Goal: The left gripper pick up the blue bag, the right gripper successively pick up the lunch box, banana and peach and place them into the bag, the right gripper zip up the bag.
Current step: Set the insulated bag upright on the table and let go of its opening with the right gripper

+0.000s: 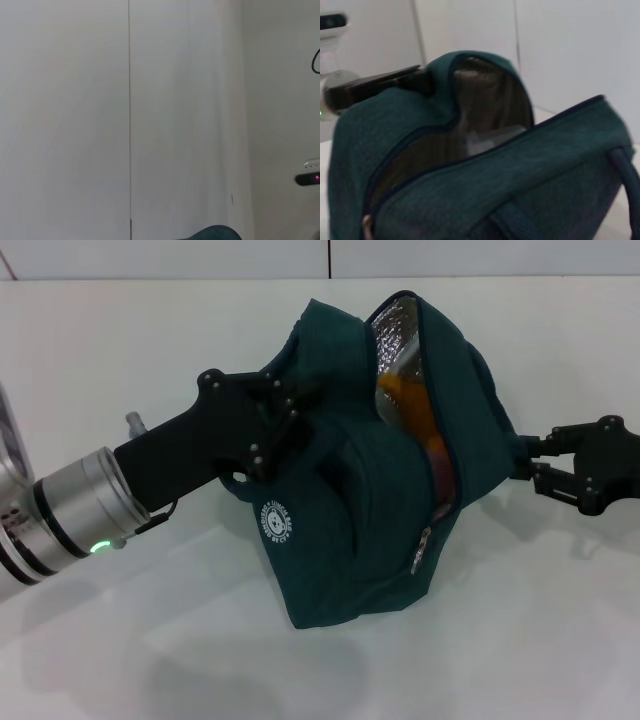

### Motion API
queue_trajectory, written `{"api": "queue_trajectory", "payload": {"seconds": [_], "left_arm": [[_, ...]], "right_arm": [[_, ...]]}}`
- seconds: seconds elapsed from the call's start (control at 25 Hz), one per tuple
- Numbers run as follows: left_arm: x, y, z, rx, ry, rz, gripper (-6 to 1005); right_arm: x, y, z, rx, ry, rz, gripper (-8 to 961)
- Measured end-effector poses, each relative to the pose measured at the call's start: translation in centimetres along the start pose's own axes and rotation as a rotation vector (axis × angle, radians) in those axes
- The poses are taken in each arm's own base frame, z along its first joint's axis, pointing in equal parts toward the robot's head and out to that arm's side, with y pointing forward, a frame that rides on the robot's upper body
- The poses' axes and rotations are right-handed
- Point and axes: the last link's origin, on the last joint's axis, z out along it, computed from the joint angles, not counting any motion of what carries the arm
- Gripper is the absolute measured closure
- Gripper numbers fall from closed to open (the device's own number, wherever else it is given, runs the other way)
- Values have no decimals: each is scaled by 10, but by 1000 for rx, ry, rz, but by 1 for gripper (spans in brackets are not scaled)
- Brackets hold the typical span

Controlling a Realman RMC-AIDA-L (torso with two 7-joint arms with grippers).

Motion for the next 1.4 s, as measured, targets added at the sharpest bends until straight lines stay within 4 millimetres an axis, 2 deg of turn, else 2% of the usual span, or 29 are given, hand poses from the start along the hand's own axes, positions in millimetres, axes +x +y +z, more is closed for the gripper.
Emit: {"api": "queue_trajectory", "payload": {"seconds": [0.2, 0.4, 0.56, 0.96, 1.28, 1.4], "left_arm": [[-1, 0, 0, 6, 2, 5, 963], [-4, 2, -1, 72, 35, 25, 963], [-8, 7, -2, 107, 43, 75, 963], [-17, 11, -4, 196, 32, 179, 963], [-20, 12, -4, 191, 11, 203, 963], [-22, 13, -6, 197, 3, 199, 911]], "right_arm": [[2, -2, 0, 43, -68, -29, 715], [-1, 0, -7, 126, -248, -71, 884], [-2, 11, -15, 154, -411, -139, 886], [-4, 47, -26, 66, -641, -234, 893], [-4, 48, -26, 83, -679, -199, 894], [-3, 49, -22, 64, -666, -197, 894]]}}
